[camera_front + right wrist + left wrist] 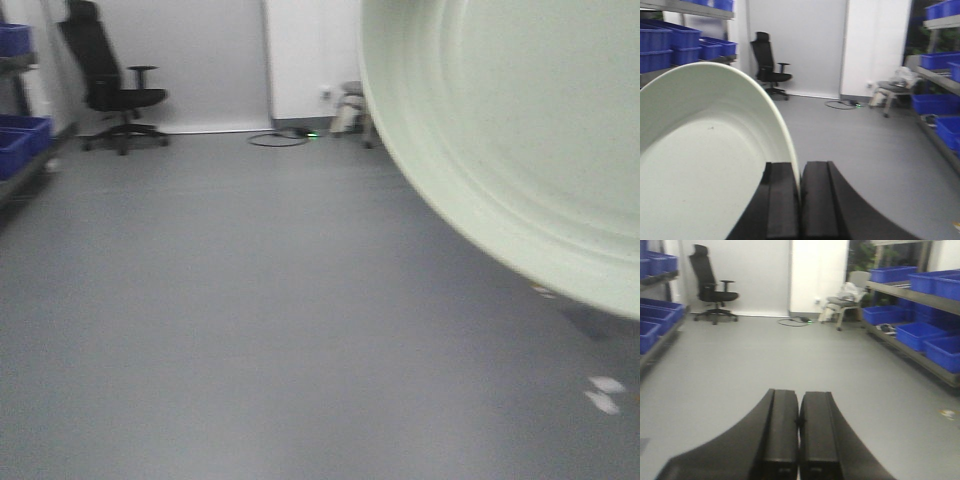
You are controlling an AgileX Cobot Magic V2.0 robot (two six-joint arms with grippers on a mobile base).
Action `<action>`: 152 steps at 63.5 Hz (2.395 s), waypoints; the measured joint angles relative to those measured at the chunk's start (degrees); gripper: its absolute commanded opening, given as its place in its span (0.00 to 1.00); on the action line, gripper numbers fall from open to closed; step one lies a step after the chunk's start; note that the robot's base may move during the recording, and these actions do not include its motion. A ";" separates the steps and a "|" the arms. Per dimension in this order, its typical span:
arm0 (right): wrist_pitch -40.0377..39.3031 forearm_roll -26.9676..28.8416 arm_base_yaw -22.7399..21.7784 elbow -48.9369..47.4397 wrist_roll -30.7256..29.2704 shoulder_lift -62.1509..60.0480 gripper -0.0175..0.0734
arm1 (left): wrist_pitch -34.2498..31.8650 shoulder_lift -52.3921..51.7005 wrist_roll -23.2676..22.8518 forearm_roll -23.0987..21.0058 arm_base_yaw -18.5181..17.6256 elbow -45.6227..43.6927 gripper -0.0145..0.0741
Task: Place green plate on second shelf with right arm
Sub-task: 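Drive the base across the floor holding the plate in the right gripper, then approach the shelf of blue bins with the plate held up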
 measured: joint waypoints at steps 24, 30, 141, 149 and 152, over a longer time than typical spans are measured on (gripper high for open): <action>0.00 0.00 0.00 0.00 0.00 0.00 0.23 | 0.00 0.00 0.00 0.00 0.00 0.00 0.31; 0.00 0.00 0.00 0.00 0.00 0.00 0.23 | 0.00 0.00 0.00 0.00 0.00 0.00 0.31; 3.09 0.00 0.00 0.00 0.00 0.00 0.23 | 0.00 0.00 0.00 0.00 0.00 0.00 0.31; 3.09 0.00 0.00 0.00 0.00 0.00 0.23 | 0.00 0.00 0.00 0.00 0.00 0.00 0.31; 3.09 0.00 0.00 0.00 0.00 0.00 0.23 | 0.00 0.00 0.00 0.00 0.00 0.00 0.31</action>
